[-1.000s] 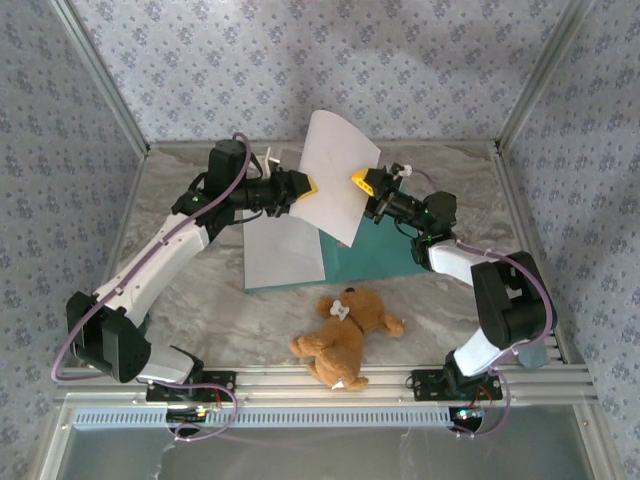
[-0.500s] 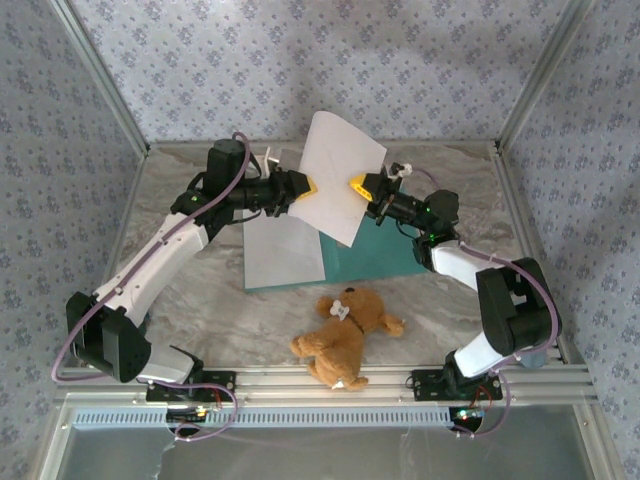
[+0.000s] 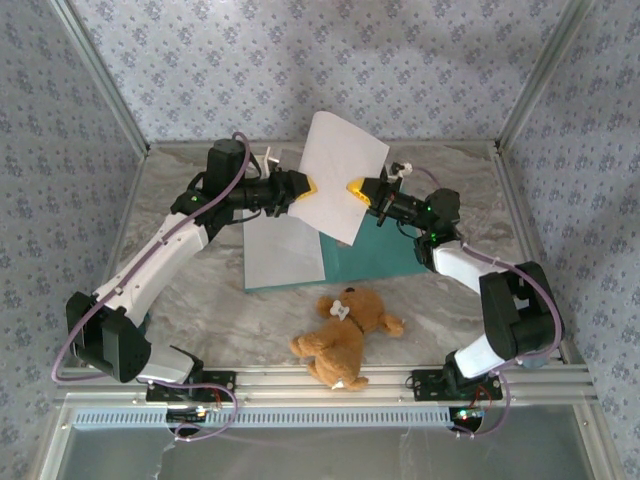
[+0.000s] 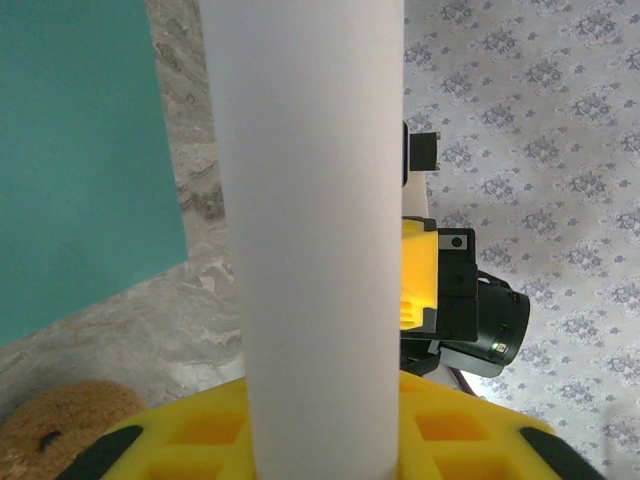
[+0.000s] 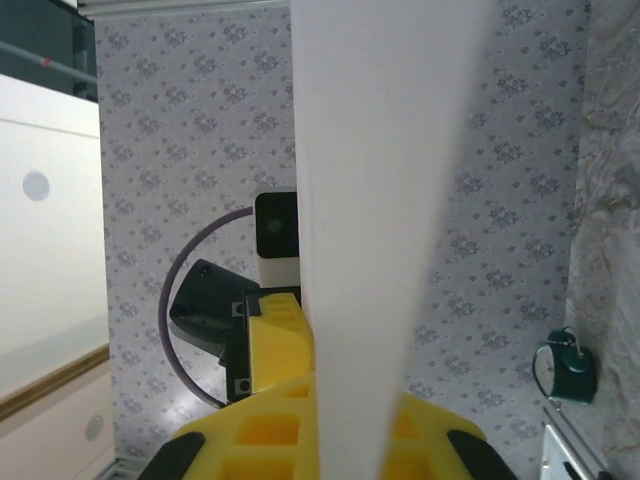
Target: Put the files into the folder
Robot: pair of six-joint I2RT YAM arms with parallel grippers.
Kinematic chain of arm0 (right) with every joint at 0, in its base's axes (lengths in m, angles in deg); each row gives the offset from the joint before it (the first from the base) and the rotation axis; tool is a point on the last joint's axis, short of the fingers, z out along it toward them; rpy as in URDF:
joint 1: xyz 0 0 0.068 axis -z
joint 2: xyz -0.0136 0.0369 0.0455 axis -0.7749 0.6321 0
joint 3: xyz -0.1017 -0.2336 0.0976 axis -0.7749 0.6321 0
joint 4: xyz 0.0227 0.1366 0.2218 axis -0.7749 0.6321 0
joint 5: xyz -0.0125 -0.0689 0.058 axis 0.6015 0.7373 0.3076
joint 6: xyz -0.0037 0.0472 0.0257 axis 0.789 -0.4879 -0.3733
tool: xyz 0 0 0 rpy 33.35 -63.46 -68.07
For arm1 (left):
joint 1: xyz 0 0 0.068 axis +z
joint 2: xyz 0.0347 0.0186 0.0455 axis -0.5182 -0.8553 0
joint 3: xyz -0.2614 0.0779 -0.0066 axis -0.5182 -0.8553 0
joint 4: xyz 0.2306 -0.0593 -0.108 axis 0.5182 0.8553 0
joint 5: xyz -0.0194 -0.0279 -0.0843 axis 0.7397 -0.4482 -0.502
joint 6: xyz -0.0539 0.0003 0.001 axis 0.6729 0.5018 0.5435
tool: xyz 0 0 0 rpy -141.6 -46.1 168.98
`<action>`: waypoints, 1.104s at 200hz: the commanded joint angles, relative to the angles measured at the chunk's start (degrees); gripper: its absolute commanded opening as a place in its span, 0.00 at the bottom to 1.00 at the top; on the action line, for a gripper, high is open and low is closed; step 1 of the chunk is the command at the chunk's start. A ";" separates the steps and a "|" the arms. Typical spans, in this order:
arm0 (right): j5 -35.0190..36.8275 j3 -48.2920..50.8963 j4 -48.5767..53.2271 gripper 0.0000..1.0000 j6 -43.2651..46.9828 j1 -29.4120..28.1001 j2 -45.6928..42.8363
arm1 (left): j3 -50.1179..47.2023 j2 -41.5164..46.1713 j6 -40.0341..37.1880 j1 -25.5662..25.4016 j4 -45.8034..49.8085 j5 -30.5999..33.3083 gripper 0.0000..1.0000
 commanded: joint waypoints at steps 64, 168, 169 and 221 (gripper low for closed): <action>-7.74 -7.17 41.14 0.00 26.57 4.03 -12.06 | 4.37 -0.74 -7.59 1.57 7.02 1.08 0.72; 6.30 -34.32 117.08 0.00 77.17 17.09 -16.82 | 5.16 -6.86 -16.63 3.16 14.30 8.75 0.81; 6.64 -34.55 117.45 0.00 77.42 17.10 -16.77 | 5.16 -6.97 -16.73 3.14 14.41 8.93 0.81; 16.10 -46.74 131.51 0.00 85.84 17.21 -14.03 | 2.68 -13.46 -19.13 1.00 15.40 13.78 0.79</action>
